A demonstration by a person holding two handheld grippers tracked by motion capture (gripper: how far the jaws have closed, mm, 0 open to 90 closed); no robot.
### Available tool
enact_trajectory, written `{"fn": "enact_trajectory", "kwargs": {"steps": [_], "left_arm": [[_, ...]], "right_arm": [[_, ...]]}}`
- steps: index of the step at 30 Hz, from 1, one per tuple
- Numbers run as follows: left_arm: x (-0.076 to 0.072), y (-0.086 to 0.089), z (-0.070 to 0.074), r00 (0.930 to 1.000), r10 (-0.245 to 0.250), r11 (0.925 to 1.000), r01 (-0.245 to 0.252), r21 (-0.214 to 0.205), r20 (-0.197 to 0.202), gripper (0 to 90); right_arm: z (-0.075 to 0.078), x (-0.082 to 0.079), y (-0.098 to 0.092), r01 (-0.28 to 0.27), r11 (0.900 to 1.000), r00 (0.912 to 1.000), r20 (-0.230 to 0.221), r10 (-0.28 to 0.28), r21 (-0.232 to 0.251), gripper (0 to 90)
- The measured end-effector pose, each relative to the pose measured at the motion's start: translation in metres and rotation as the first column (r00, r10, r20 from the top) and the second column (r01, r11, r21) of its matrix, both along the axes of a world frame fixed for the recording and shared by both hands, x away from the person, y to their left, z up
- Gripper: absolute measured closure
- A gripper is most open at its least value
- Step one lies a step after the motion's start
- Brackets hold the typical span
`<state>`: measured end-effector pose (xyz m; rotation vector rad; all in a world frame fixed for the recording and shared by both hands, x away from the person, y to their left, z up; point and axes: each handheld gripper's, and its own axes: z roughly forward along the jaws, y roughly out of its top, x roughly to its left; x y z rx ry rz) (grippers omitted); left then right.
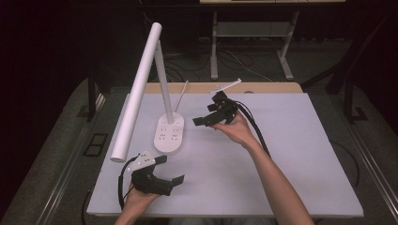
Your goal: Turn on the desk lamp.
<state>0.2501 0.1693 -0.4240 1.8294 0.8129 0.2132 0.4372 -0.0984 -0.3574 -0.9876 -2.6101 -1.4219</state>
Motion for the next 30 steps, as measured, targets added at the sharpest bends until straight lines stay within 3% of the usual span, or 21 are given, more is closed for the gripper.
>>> {"fn": "enact_trajectory", "kwargs": {"steps": [4,8,9,12,15,30], "left_arm": [[0.0,0.0,0.0,1.0,0.001,1.0,-0.001,-0.006,0.0,0.0],[0.0,0.001,0.0,1.0,0.002,1.0,-0.002,-0.006,0.004,0.0],[0.0,0.001,0.0,1.0,0.002,1.0,-0.002,-0.004,0.003,0.0],[0.0,0.002,0.0,1.0,0.002,1.0,-0.002,-0.003,0.002,0.0],[0.0,0.002,0.0,1.0,0.003,1.0,-0.003,-0.006,0.001,0.0],[0.0,0.002,0.0,1.0,0.009,0.9999,-0.009,-0.007,0.0,0.0]], "right_arm": [[-0.004,0.003,0.008,-0.003,1.0,1.0,-0.007,0.003,0.0,0.5],[-0.006,0.007,0.014,-0.01,0.9999,0.9999,-0.004,0.01,0.001,8.4],[-0.007,0.008,0.015,-0.016,0.9999,0.9999,-0.002,0.016,0.004,16.2],[-0.007,0.01,0.017,-0.009,0.9999,0.9999,0.005,0.009,0.007,18.3],[-0.01,0.016,0.02,-0.002,0.9998,1.0,-0.005,0.002,0.018,29.1],[-0.021,0.037,0.035,0.018,0.9987,0.9987,-0.047,-0.016,0.047,63.2]]}}
